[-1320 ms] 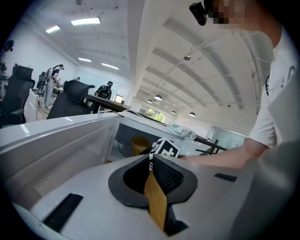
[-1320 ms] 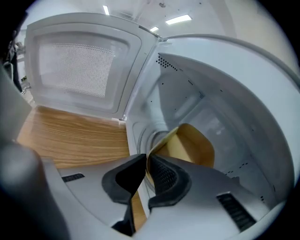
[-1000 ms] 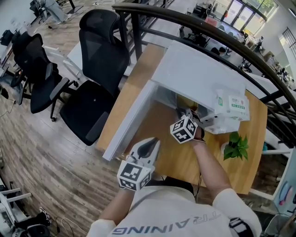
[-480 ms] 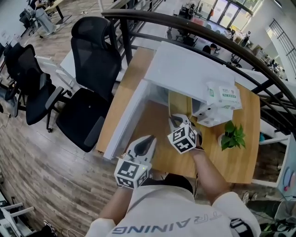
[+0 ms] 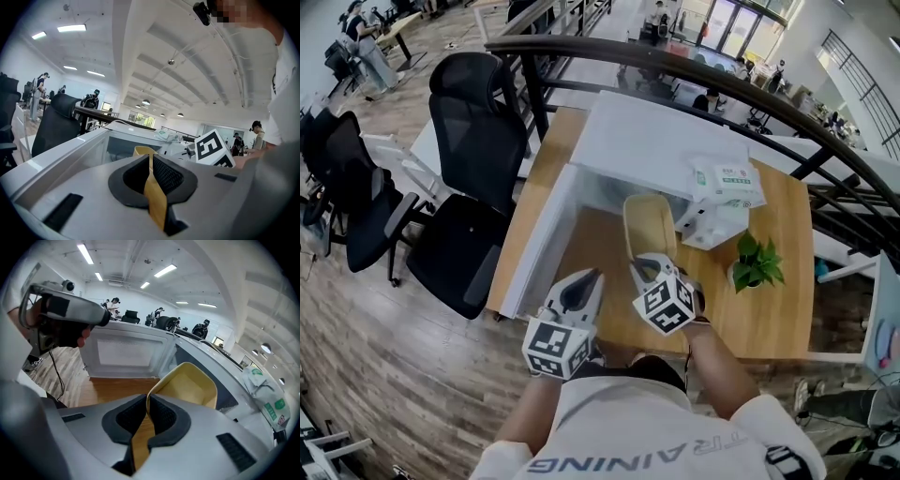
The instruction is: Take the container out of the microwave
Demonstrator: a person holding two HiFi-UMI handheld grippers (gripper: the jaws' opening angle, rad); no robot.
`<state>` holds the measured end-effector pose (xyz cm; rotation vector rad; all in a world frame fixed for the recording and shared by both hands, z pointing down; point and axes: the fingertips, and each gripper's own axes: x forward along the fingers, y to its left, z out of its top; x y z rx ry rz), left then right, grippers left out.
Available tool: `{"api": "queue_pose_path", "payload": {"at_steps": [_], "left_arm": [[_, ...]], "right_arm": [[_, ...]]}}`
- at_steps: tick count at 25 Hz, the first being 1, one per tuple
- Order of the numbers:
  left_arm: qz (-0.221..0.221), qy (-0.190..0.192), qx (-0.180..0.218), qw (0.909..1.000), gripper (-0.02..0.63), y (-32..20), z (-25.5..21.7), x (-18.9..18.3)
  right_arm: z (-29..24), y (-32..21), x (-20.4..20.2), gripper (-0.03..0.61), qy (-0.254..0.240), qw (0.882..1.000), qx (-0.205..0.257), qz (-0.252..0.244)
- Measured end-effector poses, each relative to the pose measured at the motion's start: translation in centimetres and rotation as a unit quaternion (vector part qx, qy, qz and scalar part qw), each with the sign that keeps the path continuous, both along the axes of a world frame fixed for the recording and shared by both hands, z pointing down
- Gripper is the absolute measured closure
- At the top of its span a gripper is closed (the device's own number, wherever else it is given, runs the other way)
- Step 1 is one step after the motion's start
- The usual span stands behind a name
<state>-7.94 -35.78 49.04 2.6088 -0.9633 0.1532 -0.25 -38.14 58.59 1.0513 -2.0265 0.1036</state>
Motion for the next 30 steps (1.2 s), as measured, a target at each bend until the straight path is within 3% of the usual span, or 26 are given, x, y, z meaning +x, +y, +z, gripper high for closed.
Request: {"api": "queue_pose_path", "payload": {"at_steps": [15,30], "left_arm": [[-0.056,-0.023,0.009,0.9981,0.561,6.5,-0.7,3.0],[-0.071,-0.029,0.032,0.9965,0.561,12.6,-2.6,5.0]], "right_arm": [[-3.2,9.3,6.0,0.537,-0.008,0.999,0.022,-0.023],[-6.1,16.5,9.8,0.537,-0.003,0.999,0.044,-0.028]]}}
